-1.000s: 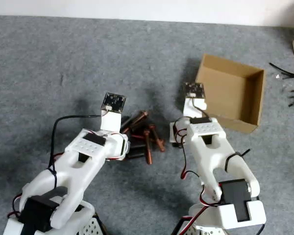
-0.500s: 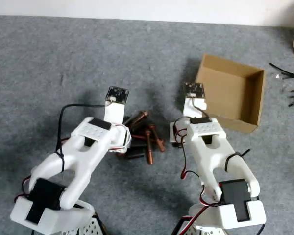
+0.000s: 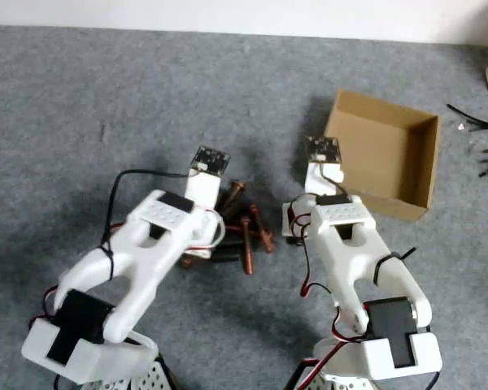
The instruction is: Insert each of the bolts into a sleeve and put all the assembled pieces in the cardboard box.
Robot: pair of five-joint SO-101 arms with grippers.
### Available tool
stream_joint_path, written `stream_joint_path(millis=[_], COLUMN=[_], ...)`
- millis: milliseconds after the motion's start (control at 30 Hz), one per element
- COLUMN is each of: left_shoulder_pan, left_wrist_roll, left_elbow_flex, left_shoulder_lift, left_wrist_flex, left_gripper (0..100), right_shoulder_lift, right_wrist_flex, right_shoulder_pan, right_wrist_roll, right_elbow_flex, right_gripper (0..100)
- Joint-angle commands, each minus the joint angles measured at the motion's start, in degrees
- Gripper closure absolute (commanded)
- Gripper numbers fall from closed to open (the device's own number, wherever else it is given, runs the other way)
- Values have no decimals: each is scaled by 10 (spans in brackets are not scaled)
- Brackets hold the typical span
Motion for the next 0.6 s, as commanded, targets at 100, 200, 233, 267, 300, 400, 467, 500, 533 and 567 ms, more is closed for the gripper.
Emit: stream_joint_path(millis=[100, 200, 233, 267, 300, 400, 467, 500, 533, 567], left_shoulder_pan=[-65, -61, -58, -55, -53, -57, -71, -79, -86, -95], left_wrist_roll=[-186, -207, -238, -280, -337, -540, -635, -655, -665, -671], left_elbow_flex=[53, 126, 153, 178, 200, 246, 265, 265, 256, 241], left_shoulder_lift=[-167, -239, -260, -281, -300, -345, -366, -372, -375, -375], left_wrist_flex=[20, -47, -72, -92, -107, -114, -101, -84, -66, -49], left_gripper=[996, 996, 996, 996, 996, 996, 996, 996, 996, 996], right_shoulder_lift=[-16, -16, -16, -15, -16, -16, -16, -16, -16, -16], right_wrist_flex=[-11, -15, -23, -31, -37, -51, -51, -51, -51, -51], right_shoulder_pan=[9, 9, 9, 9, 9, 9, 9, 9, 9, 9], right_wrist_roll=[10, 11, 11, 11, 11, 11, 11, 11, 11, 11], right_elbow_flex=[1, 1, 3, 7, 16, 28, 28, 28, 28, 28], right_gripper=[994, 994, 994, 994, 994, 994, 994, 994, 994, 994])
